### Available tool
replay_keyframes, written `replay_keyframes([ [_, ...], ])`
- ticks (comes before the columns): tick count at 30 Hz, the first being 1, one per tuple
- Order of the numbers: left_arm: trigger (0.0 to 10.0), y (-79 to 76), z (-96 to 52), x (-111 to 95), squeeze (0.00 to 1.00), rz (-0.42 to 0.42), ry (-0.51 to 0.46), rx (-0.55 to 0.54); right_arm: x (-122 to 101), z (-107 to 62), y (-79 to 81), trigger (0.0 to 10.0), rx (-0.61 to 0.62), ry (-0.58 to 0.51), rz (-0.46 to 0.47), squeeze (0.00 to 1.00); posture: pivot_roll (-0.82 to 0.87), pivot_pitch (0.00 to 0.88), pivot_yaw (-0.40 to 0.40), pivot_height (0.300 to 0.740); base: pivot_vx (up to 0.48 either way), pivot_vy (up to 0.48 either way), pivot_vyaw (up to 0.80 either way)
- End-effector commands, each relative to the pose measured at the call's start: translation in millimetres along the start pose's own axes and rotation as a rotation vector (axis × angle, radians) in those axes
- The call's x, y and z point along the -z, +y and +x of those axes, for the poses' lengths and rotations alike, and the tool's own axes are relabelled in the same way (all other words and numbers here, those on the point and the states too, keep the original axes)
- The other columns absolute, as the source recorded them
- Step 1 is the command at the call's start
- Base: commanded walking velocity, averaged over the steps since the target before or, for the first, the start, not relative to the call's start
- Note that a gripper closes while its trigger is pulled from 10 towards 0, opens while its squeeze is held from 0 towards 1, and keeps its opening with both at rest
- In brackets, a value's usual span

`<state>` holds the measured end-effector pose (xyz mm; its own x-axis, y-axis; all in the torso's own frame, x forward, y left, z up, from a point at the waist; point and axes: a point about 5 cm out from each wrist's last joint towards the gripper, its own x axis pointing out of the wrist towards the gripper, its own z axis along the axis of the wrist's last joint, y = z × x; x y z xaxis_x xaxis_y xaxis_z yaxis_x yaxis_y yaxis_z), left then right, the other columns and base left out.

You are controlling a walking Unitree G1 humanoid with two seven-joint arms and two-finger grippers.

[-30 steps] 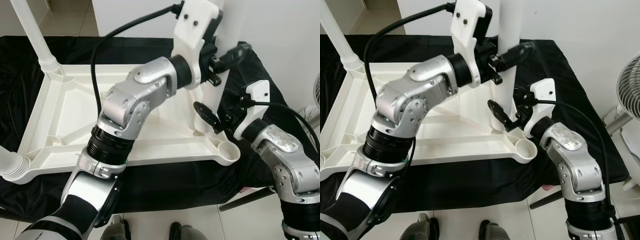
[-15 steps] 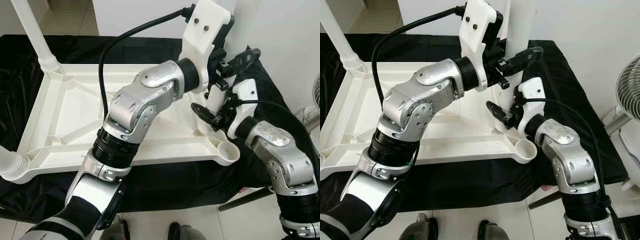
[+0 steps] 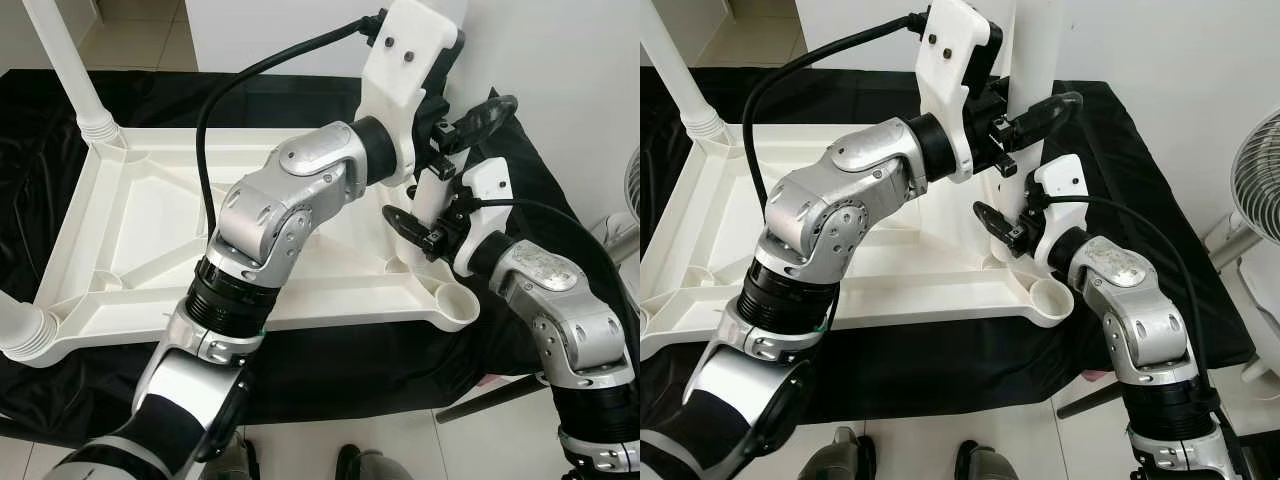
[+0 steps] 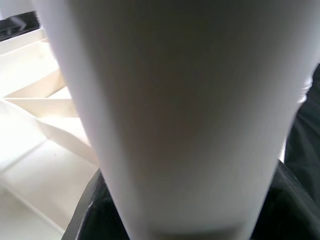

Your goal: Building children table

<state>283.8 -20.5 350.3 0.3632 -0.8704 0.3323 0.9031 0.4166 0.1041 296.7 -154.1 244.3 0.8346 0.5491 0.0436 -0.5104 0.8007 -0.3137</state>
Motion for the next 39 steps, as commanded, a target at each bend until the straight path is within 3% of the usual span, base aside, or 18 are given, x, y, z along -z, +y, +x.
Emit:
replay_keyframes([
  [1,10.0,-5.2,-0.3,-5.2,1.0,-0.061,-0.033,0.022,1.1,1.0,-1.5,10.0,0.037,-0.007,0.017,0.0,0.03,0.114,-0.056,0.74,0.0,0.0,0.0],
  [5,10.0,-4.0,-0.4,-4.8,1.0,-0.078,-0.036,0.014,1.0,1.2,-1.5,10.0,0.045,-0.012,0.024,0.0,0.03,0.114,-0.056,0.74,0.0,0.0,0.0],
  [9,10.0,1.4,-1.7,-5.0,1.0,-0.125,-0.048,-0.015,1.6,3.5,-10.2,10.0,0.183,-0.05,0.115,0.0,0.03,0.109,-0.052,0.74,0.0,0.0,0.0],
  [10,10.0,3.7,-2.7,-5.0,0.0,-0.135,-0.05,-0.025,2.1,4.1,-14.2,10.0,0.242,-0.066,0.152,0.0,0.03,0.109,-0.052,0.74,0.0,0.0,0.0],
  [20,10.0,12.9,-8.3,2.9,0.0,-0.134,-0.015,-0.086,-2.2,5.2,-24.5,10.0,0.417,-0.168,0.238,0.0,0.04,0.119,-0.046,0.74,0.0,0.0,0.0],
  [23,10.0,13.9,-16.2,16.3,0.0,-0.134,0.027,-0.113,-4.3,2.9,-28.6,10.0,0.481,-0.192,0.256,0.0,0.03,0.126,-0.043,0.74,0.0,0.0,0.0],
  [39,10.0,8.4,-56.1,76.8,0.0,-0.122,0.195,-0.149,-0.5,-12.1,-12.8,10.0,0.491,-0.186,0.228,0.0,0.04,0.132,-0.046,0.74,0.0,0.0,0.0],
])
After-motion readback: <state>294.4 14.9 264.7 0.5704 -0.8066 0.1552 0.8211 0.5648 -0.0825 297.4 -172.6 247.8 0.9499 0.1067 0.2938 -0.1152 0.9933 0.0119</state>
